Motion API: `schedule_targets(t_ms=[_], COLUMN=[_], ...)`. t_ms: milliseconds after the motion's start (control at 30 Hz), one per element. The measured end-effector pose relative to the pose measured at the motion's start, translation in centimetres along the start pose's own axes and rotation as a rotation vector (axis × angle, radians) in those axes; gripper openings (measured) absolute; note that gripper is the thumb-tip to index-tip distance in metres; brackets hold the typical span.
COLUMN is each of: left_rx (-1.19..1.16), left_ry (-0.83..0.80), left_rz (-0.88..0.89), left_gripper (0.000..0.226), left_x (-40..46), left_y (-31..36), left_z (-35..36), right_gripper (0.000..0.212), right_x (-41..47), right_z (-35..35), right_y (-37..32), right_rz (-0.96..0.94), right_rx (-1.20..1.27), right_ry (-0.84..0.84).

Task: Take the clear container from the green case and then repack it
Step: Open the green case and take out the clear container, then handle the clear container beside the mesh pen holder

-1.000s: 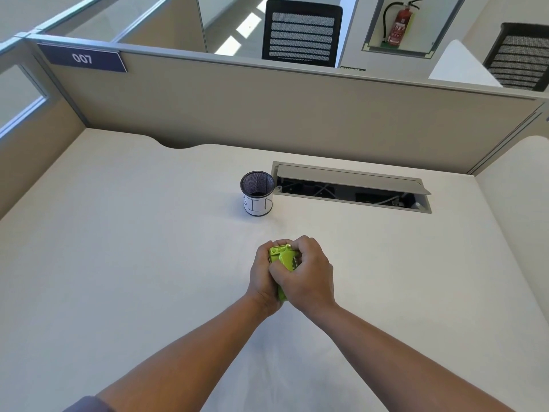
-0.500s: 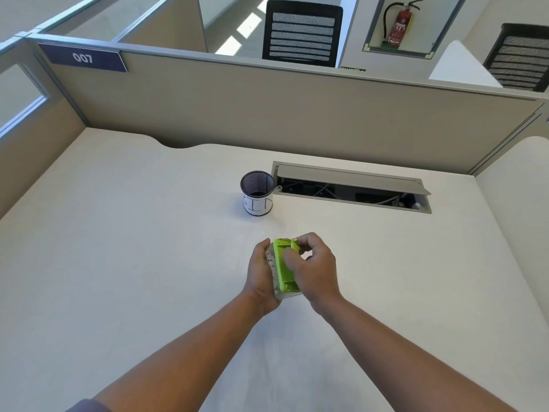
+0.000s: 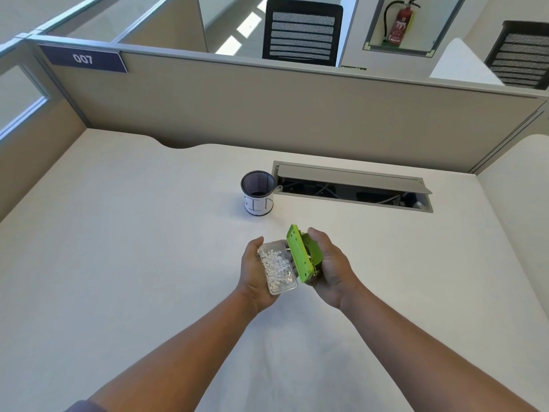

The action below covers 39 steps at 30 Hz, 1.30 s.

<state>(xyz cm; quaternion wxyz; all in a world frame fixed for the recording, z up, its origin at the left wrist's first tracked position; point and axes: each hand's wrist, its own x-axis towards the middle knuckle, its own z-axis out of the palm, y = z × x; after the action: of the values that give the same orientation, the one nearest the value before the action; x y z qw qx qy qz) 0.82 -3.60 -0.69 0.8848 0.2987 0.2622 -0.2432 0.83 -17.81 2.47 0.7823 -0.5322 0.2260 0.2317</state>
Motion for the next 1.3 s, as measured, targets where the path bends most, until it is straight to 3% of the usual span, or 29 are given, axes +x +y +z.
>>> schedule_targets(t_ms=[100,233,467,667,933,1200,1300], left_rx=[-0.022,-0.029,-0.046,-0.068,-0.070,-0.069,-0.064], left_ry=[-0.020,-0.035,-0.036,-0.030,-0.026,-0.039,-0.043], left_rz=[0.013,0.028,0.030,0.033,0.038,0.035,0.033], left_gripper=[0.057,0.057,0.056,0.057,0.055,0.055,0.055], left_x=[0.1,0.0,0.2,0.5,0.8,0.9,0.9], left_y=[0.2,0.3,0.8,1.2,1.7,1.6,1.8], left_z=[-0.1,-0.4,-0.9,-1.2,-1.4,-1.4,-1.2], right_gripper=[0.056,0.026,0.012,0.049,0.051,0.061,0.065], right_x=[0.3,0.5,2.6,4.1,4.8,5.2,4.6], right_z=[-0.7,-1.3,-3.5,-5.2,-5.6,-6.2,-5.8], right_y=[-0.1,0.0,1.6,2.7,3.2,3.8,4.1], right_rz=[0.058,0.015,-0.347,-0.339,-0.331,-0.327,-0.465], right_rx=[0.047,0.013,-0.647,-1.102,-1.326,-1.363,-1.476], right_ry=[-0.070,0.148,0.275,0.329,0.298,0.287,0.366])
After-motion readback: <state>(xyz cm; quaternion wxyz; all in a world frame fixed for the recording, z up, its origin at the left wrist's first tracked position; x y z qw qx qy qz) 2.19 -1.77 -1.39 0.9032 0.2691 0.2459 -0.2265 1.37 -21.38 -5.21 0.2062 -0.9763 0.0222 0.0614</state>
